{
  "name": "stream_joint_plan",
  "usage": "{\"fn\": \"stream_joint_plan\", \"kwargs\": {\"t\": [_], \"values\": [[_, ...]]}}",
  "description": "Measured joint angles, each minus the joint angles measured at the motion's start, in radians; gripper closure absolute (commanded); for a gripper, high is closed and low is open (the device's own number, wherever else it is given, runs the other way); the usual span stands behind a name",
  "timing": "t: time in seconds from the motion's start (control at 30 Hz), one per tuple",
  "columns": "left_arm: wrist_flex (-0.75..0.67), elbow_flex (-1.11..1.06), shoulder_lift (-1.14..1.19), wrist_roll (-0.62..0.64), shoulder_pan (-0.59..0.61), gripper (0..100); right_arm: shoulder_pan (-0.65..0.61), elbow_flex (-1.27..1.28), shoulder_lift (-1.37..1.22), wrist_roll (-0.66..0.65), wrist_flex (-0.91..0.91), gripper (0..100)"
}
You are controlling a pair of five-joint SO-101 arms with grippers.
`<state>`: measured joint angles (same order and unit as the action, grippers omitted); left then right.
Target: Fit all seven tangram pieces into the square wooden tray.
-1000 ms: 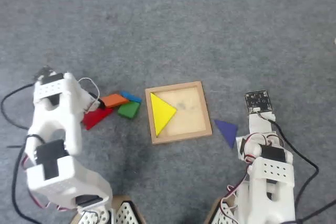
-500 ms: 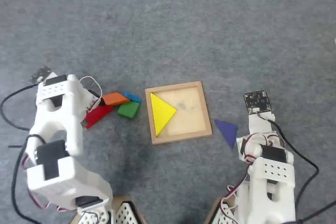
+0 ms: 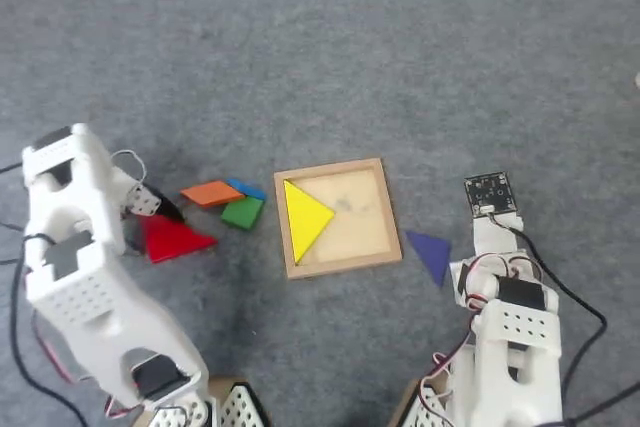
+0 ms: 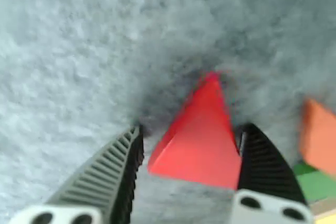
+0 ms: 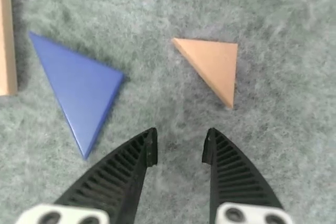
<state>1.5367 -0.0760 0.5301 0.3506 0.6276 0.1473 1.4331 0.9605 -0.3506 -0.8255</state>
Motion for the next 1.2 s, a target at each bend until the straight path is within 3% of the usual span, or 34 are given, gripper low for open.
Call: {"fn": "stream_joint_plan", "kwargs": {"t": [0.1,0.4,0.57,0.77,0.97,1.07,1.2], "values": [[-0.046,-0.02,-0.049,-0.1,0.029,73,0.0,0.0,0.0,0.0,0.0,84.5],[-0.364,-0.249,-0.42,-0.443,0.106,73,0.0,0.0,0.0,0.0,0.0,84.6],[-0.416,-0.404,-0.606,-0.578,0.103,73,0.0,0.0,0.0,0.0,0.0,84.6],[-0.229,-0.525,-0.881,-0.516,0.075,72,0.0,0.0,0.0,0.0,0.0,84.6],[-0.035,-0.572,-0.973,-0.623,-0.023,73,0.0,0.0,0.0,0.0,0.0,84.6],[-0.014,-0.624,-0.953,-0.496,-0.066,73,0.0,0.0,0.0,0.0,0.0,84.6],[-0.104,-0.658,-0.856,-0.269,-0.046,73,0.0,0.0,0.0,0.0,0.0,84.6]]}}
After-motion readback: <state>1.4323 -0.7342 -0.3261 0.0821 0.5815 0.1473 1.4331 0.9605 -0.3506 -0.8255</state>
